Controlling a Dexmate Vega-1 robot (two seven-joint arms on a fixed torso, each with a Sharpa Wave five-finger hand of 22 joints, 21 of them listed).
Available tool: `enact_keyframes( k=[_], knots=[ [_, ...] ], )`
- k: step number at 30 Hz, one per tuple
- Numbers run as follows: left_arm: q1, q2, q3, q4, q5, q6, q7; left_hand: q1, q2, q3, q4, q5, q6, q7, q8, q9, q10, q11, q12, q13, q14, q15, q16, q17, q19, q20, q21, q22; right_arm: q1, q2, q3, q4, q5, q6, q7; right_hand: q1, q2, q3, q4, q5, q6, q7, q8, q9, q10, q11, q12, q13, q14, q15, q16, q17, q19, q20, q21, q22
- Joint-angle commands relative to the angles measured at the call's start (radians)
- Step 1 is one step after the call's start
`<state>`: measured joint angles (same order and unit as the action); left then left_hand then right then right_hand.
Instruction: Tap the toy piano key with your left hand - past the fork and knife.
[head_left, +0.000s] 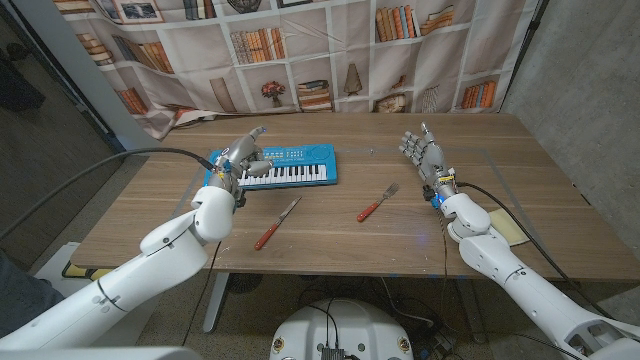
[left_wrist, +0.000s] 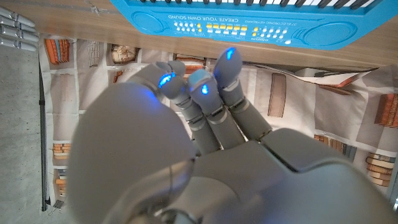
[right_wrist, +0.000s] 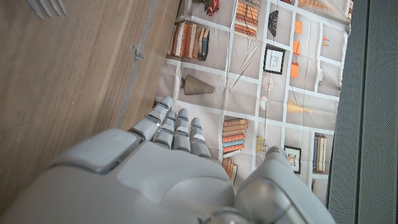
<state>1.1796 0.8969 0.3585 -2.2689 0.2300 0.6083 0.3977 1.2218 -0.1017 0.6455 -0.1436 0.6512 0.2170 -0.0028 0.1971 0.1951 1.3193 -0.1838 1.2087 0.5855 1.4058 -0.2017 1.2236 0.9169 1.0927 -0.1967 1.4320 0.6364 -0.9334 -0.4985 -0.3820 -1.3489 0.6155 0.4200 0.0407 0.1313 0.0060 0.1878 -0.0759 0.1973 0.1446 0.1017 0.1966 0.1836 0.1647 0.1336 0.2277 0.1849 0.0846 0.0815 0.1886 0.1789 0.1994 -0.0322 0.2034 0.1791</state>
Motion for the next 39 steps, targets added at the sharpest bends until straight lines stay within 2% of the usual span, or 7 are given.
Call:
enact_keyframes(
  k=[1, 6, 10, 17, 23, 27, 39],
  knots=[
    [0.006, 0.042, 0.026, -0.027, 0.020, 0.049, -0.020, -0.017, -0.002, 0.024, 0.003, 0.010, 0.030, -0.005, 0.010, 0.003, -0.011, -0.015, 0.000, -0.007, 0.009, 0.000, -0.011, 0.001, -0.012, -0.015, 0.016, -0.013, -0.006, -0.001, -0.002, -0.006, 0.001, -0.006, -0.004, 0.008, 0.000, 0.002, -0.005, -0.002, 0.009, -0.001, 0.001, 0.003, 0.010, 0.001, 0.001, 0.002, 0.010, 0.002, 0.001, 0.003, 0.008, 0.002, 0.005, 0.006],
    [-0.010, 0.045, 0.060, -0.041, 0.059, 0.124, -0.021, -0.024, -0.004, 0.047, 0.000, 0.016, 0.047, -0.007, 0.009, 0.003, -0.003, -0.019, 0.006, -0.003, 0.012, 0.000, -0.007, 0.012, -0.012, -0.016, 0.034, -0.020, -0.006, 0.000, -0.002, -0.005, 0.000, -0.006, -0.005, 0.008, 0.001, 0.001, -0.005, -0.002, 0.010, -0.001, 0.001, 0.003, 0.011, 0.002, 0.001, 0.002, 0.011, 0.002, 0.001, 0.003, 0.008, 0.002, 0.004, 0.006],
    [-0.024, 0.059, 0.066, -0.029, 0.032, 0.114, -0.061, -0.030, -0.005, 0.060, -0.001, 0.017, 0.065, -0.013, 0.010, 0.003, -0.004, -0.017, 0.013, 0.006, 0.012, 0.000, -0.002, 0.021, -0.023, -0.016, 0.035, -0.039, -0.003, 0.000, -0.004, -0.002, -0.004, -0.005, -0.003, 0.008, 0.001, 0.001, -0.006, -0.002, 0.011, -0.001, 0.001, 0.003, 0.012, 0.001, 0.000, 0.002, 0.012, 0.002, 0.001, 0.003, 0.008, 0.002, 0.004, 0.006],
    [-0.107, 0.066, 0.191, -0.034, 0.147, 0.238, -0.096, -0.041, -0.006, 0.086, -0.004, 0.014, 0.085, -0.022, 0.005, 0.003, -0.004, -0.015, 0.011, 0.001, 0.013, 0.000, -0.012, 0.014, -0.029, -0.016, 0.056, -0.079, 0.004, 0.003, -0.005, 0.000, -0.003, -0.009, -0.004, 0.008, 0.001, 0.000, -0.006, -0.002, 0.012, -0.002, 0.001, 0.003, 0.013, 0.002, 0.000, 0.002, 0.013, 0.002, 0.001, 0.004, 0.008, 0.003, 0.004, 0.006],
    [-0.147, 0.062, 0.238, -0.024, 0.162, 0.270, -0.143, -0.047, -0.005, 0.101, -0.006, 0.010, 0.107, -0.030, 0.007, 0.003, -0.005, -0.014, 0.013, 0.004, 0.013, 0.000, -0.016, 0.008, -0.029, -0.016, 0.076, -0.094, 0.008, -0.001, -0.005, -0.003, -0.004, -0.022, -0.009, 0.008, 0.001, 0.000, -0.006, -0.002, 0.013, -0.003, 0.001, 0.003, 0.013, 0.000, 0.000, 0.002, 0.013, 0.002, 0.001, 0.004, 0.009, 0.003, 0.004, 0.006],
    [-0.188, 0.052, 0.305, -0.019, 0.228, 0.334, -0.163, -0.052, -0.002, 0.114, -0.006, 0.010, 0.125, -0.034, 0.007, 0.003, -0.006, -0.011, 0.034, 0.037, 0.009, 0.001, -0.021, 0.002, -0.033, -0.016, 0.088, -0.108, 0.013, 0.003, -0.004, 0.006, -0.001, -0.016, -0.004, 0.008, 0.002, 0.000, -0.007, -0.002, 0.013, -0.004, 0.001, 0.003, 0.013, 0.001, -0.001, 0.002, 0.014, 0.002, 0.001, 0.004, 0.009, 0.004, 0.004, 0.006],
    [-0.224, 0.046, 0.371, -0.007, 0.299, 0.381, -0.189, -0.054, 0.003, 0.139, -0.011, 0.007, 0.131, -0.039, 0.000, 0.003, -0.007, -0.003, 0.047, 0.061, 0.015, 0.000, -0.010, 0.004, -0.043, -0.017, 0.107, -0.124, 0.035, 0.011, -0.010, 0.020, 0.000, -0.022, 0.006, 0.009, 0.004, -0.001, -0.008, -0.003, 0.024, -0.005, 0.004, 0.003, 0.023, -0.001, 0.002, 0.002, 0.034, -0.001, 0.006, 0.004, 0.025, -0.006, 0.008, 0.006]
  ],
)
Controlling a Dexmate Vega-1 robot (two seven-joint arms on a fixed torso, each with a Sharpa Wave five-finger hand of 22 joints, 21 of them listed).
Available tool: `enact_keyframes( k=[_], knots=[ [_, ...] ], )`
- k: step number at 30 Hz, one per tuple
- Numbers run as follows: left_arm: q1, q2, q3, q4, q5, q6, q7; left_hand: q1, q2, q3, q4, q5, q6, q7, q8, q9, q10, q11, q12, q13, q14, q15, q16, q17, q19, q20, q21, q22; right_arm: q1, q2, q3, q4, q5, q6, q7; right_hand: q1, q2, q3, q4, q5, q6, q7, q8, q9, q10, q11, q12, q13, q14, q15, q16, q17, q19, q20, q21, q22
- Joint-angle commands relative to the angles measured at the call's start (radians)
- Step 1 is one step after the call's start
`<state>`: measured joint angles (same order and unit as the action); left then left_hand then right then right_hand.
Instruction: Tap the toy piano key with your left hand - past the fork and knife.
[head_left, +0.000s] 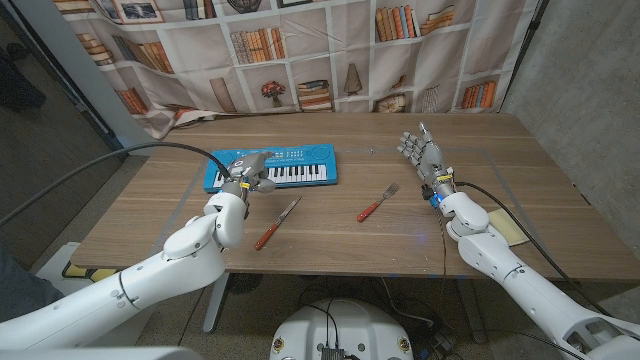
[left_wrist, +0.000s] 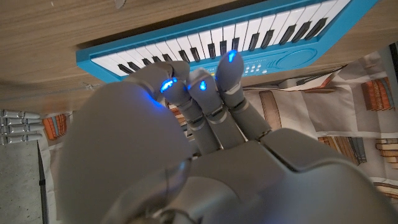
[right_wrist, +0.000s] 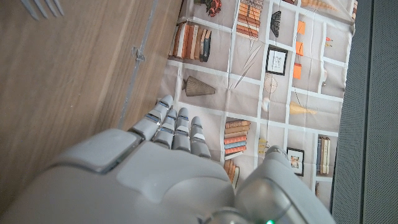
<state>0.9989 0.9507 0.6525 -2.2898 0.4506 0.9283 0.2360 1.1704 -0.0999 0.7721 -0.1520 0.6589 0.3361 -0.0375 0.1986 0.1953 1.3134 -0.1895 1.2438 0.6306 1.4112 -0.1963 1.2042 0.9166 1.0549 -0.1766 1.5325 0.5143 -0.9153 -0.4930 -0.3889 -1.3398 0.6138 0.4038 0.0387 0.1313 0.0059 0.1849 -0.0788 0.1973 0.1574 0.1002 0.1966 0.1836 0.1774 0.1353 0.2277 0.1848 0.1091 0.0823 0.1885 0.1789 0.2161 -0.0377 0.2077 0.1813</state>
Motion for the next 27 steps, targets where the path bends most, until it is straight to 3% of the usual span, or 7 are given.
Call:
enact_keyframes(
  k=[1, 9, 19, 22, 27],
  knots=[
    [-0.045, -0.009, 0.081, 0.016, 0.083, 0.063, -0.028, 0.001, 0.002, 0.017, -0.004, 0.001, 0.012, -0.006, -0.002, 0.003, -0.005, 0.001, 0.012, 0.018, 0.007, -0.006, 0.008, 0.002, -0.003, -0.037, 0.013, 0.002, 0.019, 0.006, -0.004, 0.013, 0.002, -0.005, 0.011, 0.010, 0.004, 0.002, -0.005, -0.003, 0.012, -0.003, 0.004, 0.003, 0.011, -0.003, 0.002, 0.002, 0.009, -0.002, 0.006, 0.004, 0.008, -0.001, 0.004, 0.004],
    [-0.078, -0.009, 0.128, 0.026, 0.126, 0.088, -0.085, 0.003, 0.003, 0.036, -0.005, 0.003, 0.030, -0.018, 0.001, 0.002, -0.008, 0.007, 0.039, 0.069, 0.007, -0.005, 0.012, -0.002, -0.010, -0.036, 0.023, 0.003, 0.034, 0.013, -0.007, 0.034, 0.007, -0.002, 0.027, 0.010, 0.004, 0.002, -0.005, -0.003, 0.014, -0.003, 0.004, 0.003, 0.012, -0.002, 0.001, 0.002, 0.012, -0.002, 0.006, 0.004, 0.010, -0.001, 0.004, 0.004],
    [-0.086, -0.017, 0.134, 0.052, 0.129, 0.050, -0.112, 0.002, 0.005, 0.047, -0.005, 0.001, 0.097, -0.027, 0.016, 0.003, -0.008, 0.014, 0.047, 0.091, 0.007, -0.006, 0.016, -0.010, -0.013, -0.036, 0.027, 0.001, 0.037, 0.019, -0.013, 0.040, 0.003, -0.004, 0.025, 0.010, 0.004, 0.001, -0.005, -0.003, 0.014, -0.004, 0.004, 0.003, 0.014, -0.003, 0.001, 0.002, 0.013, -0.003, 0.005, 0.004, 0.011, 0.000, 0.004, 0.004],
    [-0.091, -0.026, 0.143, 0.059, 0.146, 0.060, -0.116, 0.002, 0.007, 0.048, -0.006, -0.002, 0.152, -0.022, 0.026, 0.003, -0.012, 0.019, 0.051, 0.105, 0.008, -0.006, 0.020, -0.013, -0.017, -0.037, 0.024, -0.010, 0.032, 0.017, -0.012, 0.034, 0.003, -0.004, 0.022, 0.010, 0.005, 0.001, -0.006, -0.003, 0.014, -0.004, 0.003, 0.003, 0.016, -0.001, 0.002, 0.002, 0.013, -0.002, 0.005, 0.004, 0.011, 0.001, 0.003, 0.004],
    [-0.106, -0.037, 0.168, 0.070, 0.181, 0.076, -0.137, 0.001, 0.011, 0.055, -0.005, -0.001, 0.165, -0.013, 0.017, 0.004, -0.014, 0.022, 0.049, 0.109, 0.009, -0.006, 0.028, -0.009, -0.019, -0.036, 0.029, -0.003, 0.023, 0.013, -0.009, 0.024, 0.002, -0.005, 0.013, 0.010, 0.005, 0.001, -0.006, -0.003, 0.016, -0.004, 0.004, 0.003, 0.016, -0.001, 0.001, 0.002, 0.014, -0.002, 0.005, 0.004, 0.012, 0.002, 0.003, 0.004]
  ],
)
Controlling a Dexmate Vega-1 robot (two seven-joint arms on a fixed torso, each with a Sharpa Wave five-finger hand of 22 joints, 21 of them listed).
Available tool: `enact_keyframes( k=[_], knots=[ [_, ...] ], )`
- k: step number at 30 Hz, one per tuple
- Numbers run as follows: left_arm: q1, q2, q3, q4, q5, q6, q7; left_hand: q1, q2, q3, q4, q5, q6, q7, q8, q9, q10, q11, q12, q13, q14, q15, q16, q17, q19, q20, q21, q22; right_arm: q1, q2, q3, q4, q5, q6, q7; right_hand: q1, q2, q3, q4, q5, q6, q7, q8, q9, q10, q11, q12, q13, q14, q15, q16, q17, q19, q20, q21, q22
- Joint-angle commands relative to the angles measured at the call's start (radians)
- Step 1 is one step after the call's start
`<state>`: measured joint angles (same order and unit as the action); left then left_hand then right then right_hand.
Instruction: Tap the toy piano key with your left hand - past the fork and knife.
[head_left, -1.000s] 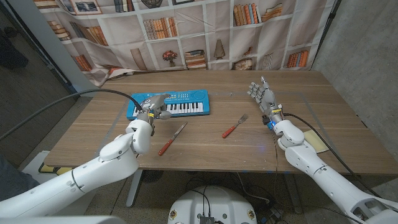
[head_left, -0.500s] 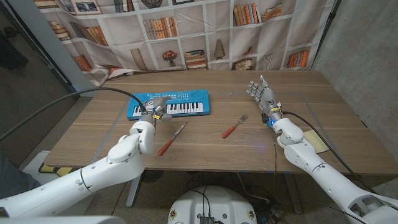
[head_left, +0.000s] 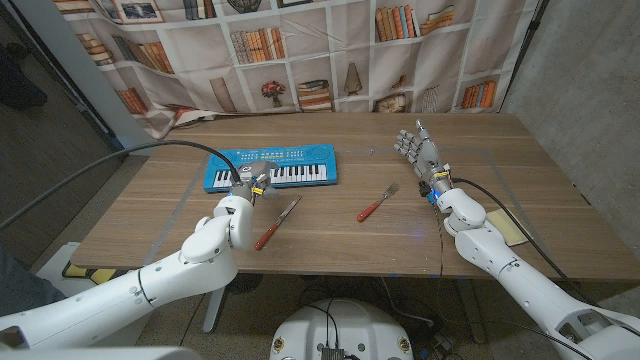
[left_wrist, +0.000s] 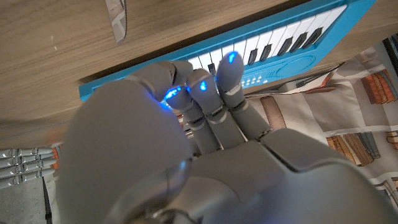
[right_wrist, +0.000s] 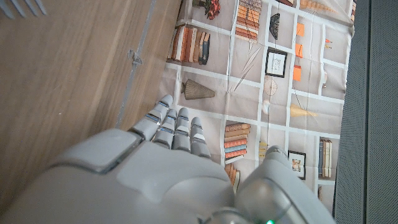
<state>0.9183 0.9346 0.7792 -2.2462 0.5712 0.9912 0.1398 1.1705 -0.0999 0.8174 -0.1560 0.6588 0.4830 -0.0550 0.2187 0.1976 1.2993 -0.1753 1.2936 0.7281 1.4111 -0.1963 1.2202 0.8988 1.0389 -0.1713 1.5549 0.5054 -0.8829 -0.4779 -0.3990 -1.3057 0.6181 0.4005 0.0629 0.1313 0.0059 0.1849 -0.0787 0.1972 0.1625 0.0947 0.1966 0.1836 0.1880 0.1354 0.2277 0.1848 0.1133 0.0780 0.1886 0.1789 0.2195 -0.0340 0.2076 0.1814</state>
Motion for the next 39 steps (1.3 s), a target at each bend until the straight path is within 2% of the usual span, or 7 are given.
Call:
enact_keyframes(
  k=[1, 11, 18, 22, 31, 39],
  knots=[
    [-0.023, -0.021, 0.038, 0.026, 0.056, 0.008, -0.042, 0.000, 0.012, 0.011, 0.000, -0.001, 0.025, 0.008, -0.003, 0.002, 0.001, 0.010, 0.004, 0.019, 0.006, -0.006, 0.014, 0.011, -0.002, -0.042, 0.007, 0.007, -0.011, -0.003, 0.002, -0.012, -0.002, -0.003, -0.012, 0.010, 0.005, 0.000, -0.006, -0.003, 0.012, 0.002, 0.004, 0.003, 0.006, -0.001, 0.001, 0.002, 0.010, 0.002, 0.005, 0.004, 0.009, -0.002, 0.003, 0.003],
    [-0.014, -0.028, 0.031, 0.031, 0.067, 0.005, -0.054, -0.004, 0.016, 0.012, 0.001, 0.000, 0.046, 0.007, -0.007, 0.002, -0.005, 0.006, 0.004, 0.028, 0.004, -0.006, 0.012, 0.006, -0.007, -0.042, 0.005, 0.000, -0.020, -0.008, 0.003, -0.028, -0.004, -0.012, -0.024, 0.010, 0.005, 0.000, -0.006, -0.004, 0.010, 0.001, 0.003, 0.003, 0.006, -0.001, 0.000, 0.002, 0.011, 0.003, 0.004, 0.005, 0.009, -0.001, 0.003, 0.003],
    [-0.016, -0.032, 0.030, 0.043, 0.067, -0.002, -0.067, -0.003, 0.021, 0.010, 0.001, -0.002, 0.036, 0.005, -0.017, 0.003, -0.010, 0.023, 0.004, 0.036, 0.005, -0.007, 0.013, 0.004, -0.008, -0.042, 0.004, -0.006, -0.023, -0.011, 0.002, -0.036, -0.006, -0.022, -0.032, 0.010, 0.006, -0.001, -0.006, -0.004, 0.011, 0.002, 0.002, 0.003, 0.006, -0.001, 0.000, 0.002, 0.012, 0.002, 0.004, 0.005, 0.009, 0.000, 0.002, 0.003],
    [-0.006, -0.031, 0.009, 0.048, 0.042, -0.023, -0.062, -0.002, 0.023, 0.009, -0.001, -0.003, 0.034, 0.002, -0.021, 0.003, -0.009, 0.025, -0.006, 0.025, 0.003, -0.007, 0.010, -0.002, -0.006, -0.042, 0.008, -0.005, -0.026, -0.010, 0.003, -0.041, -0.002, -0.030, -0.039, 0.010, 0.006, -0.001, -0.006, -0.004, 0.010, 0.002, 0.002, 0.003, 0.006, -0.001, -0.001, 0.002, 0.013, 0.003, 0.004, 0.005, 0.010, -0.001, 0.002, 0.003],
    [-0.032, -0.038, 0.037, 0.072, 0.064, -0.013, -0.093, 0.001, 0.024, 0.005, -0.004, -0.008, 0.036, 0.003, -0.023, 0.003, -0.011, 0.030, -0.006, 0.035, 0.004, -0.008, 0.006, -0.012, -0.015, -0.042, 0.005, -0.012, -0.027, -0.012, 0.003, -0.045, -0.009, -0.028, -0.045, 0.011, 0.007, -0.001, -0.007, -0.004, 0.010, 0.002, 0.001, 0.003, 0.007, -0.001, -0.001, 0.002, 0.015, 0.003, 0.004, 0.005, 0.011, 0.000, 0.002, 0.003],
    [-0.023, -0.046, 0.025, 0.078, 0.060, -0.027, -0.076, 0.000, 0.025, 0.003, -0.003, -0.010, 0.041, 0.002, -0.023, 0.004, -0.009, 0.027, -0.008, 0.037, 0.004, -0.007, 0.009, -0.012, -0.018, -0.042, 0.003, -0.021, -0.032, -0.017, 0.005, -0.055, -0.005, -0.039, -0.050, 0.012, 0.008, -0.001, -0.007, -0.004, 0.009, 0.001, 0.001, 0.003, 0.007, -0.001, -0.002, 0.002, 0.016, 0.003, 0.003, 0.005, 0.011, 0.000, 0.002, 0.003]
  ],
)
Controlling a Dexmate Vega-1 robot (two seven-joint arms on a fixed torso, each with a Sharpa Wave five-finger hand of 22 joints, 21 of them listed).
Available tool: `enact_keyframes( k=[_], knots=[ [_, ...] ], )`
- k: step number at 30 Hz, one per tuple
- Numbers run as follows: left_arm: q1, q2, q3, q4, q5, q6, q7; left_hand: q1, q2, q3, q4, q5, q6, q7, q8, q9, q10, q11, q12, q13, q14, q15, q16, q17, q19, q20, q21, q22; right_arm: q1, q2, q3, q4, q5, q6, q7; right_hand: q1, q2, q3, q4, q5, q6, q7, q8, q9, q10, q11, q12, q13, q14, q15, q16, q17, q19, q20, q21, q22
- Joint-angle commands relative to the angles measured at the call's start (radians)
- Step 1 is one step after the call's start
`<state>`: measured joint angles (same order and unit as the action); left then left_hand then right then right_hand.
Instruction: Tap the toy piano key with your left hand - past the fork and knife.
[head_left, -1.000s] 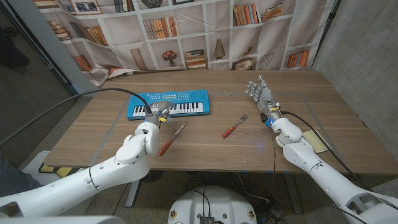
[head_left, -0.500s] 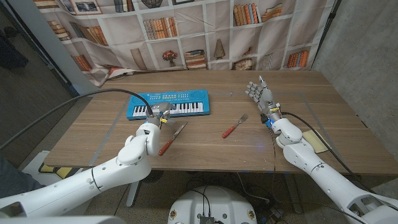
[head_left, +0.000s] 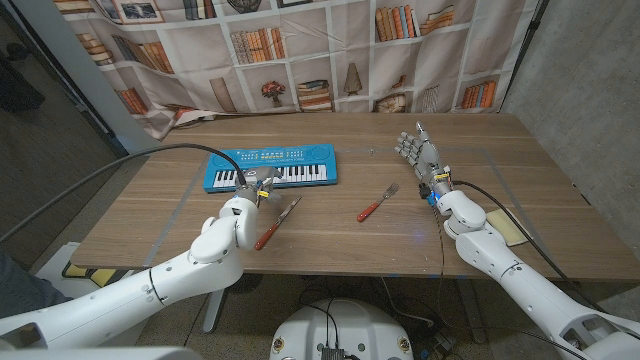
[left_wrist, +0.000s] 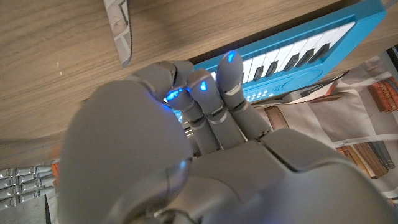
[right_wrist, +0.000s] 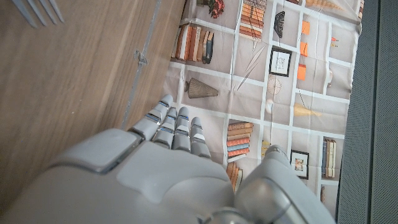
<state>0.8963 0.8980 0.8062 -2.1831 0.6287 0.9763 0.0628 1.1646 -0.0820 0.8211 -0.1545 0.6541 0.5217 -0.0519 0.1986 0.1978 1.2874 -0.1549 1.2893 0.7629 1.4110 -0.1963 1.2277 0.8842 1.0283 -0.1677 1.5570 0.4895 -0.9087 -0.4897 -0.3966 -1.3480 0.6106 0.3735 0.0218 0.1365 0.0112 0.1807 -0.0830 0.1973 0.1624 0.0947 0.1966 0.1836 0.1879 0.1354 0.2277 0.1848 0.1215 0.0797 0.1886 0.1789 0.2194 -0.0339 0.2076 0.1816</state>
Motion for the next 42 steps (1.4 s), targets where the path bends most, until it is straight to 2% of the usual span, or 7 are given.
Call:
enact_keyframes(
  k=[1, 14, 42],
  knots=[
    [0.000, -0.010, -0.004, 0.016, 0.000, -0.013, 0.001, 0.006, 0.007, -0.001, -0.005, -0.005, 0.004, -0.003, -0.003, 0.003, 0.005, 0.007, -0.005, 0.001, 0.003, -0.007, 0.001, 0.002, -0.008, -0.045, 0.000, -0.008, -0.006, -0.005, 0.003, -0.012, 0.003, -0.012, -0.008, 0.006, 0.003, 0.004, -0.003, -0.004, 0.009, 0.001, 0.001, 0.003, 0.007, -0.001, -0.002, 0.002, 0.008, 0.000, 0.003, 0.005, 0.011, 0.001, 0.002, 0.003],
    [0.017, -0.014, -0.027, 0.023, -0.029, -0.024, 0.017, 0.005, 0.006, -0.004, -0.005, -0.010, 0.009, -0.002, -0.004, 0.004, 0.004, 0.005, -0.010, 0.004, 0.000, -0.007, -0.003, -0.005, -0.003, -0.046, 0.003, -0.013, 0.004, -0.010, -0.001, -0.016, -0.001, -0.023, -0.004, 0.007, 0.003, 0.003, -0.004, -0.004, 0.008, 0.000, 0.000, 0.003, 0.007, -0.001, -0.003, 0.002, 0.009, 0.000, 0.003, 0.005, 0.014, 0.001, 0.002, 0.003],
    [-0.005, -0.015, -0.017, 0.052, -0.057, -0.057, -0.004, 0.000, 0.005, 0.001, -0.005, -0.024, -0.002, 0.001, -0.007, 0.004, 0.007, -0.002, -0.029, -0.002, 0.002, -0.007, 0.007, -0.001, 0.003, -0.046, 0.009, -0.006, -0.001, -0.009, -0.005, -0.029, -0.012, -0.023, -0.017, 0.007, 0.003, 0.001, -0.005, -0.004, 0.007, -0.002, -0.001, 0.004, 0.008, -0.001, -0.004, 0.003, 0.010, 0.001, 0.002, 0.005, 0.014, 0.003, 0.001, 0.003]
  ],
)
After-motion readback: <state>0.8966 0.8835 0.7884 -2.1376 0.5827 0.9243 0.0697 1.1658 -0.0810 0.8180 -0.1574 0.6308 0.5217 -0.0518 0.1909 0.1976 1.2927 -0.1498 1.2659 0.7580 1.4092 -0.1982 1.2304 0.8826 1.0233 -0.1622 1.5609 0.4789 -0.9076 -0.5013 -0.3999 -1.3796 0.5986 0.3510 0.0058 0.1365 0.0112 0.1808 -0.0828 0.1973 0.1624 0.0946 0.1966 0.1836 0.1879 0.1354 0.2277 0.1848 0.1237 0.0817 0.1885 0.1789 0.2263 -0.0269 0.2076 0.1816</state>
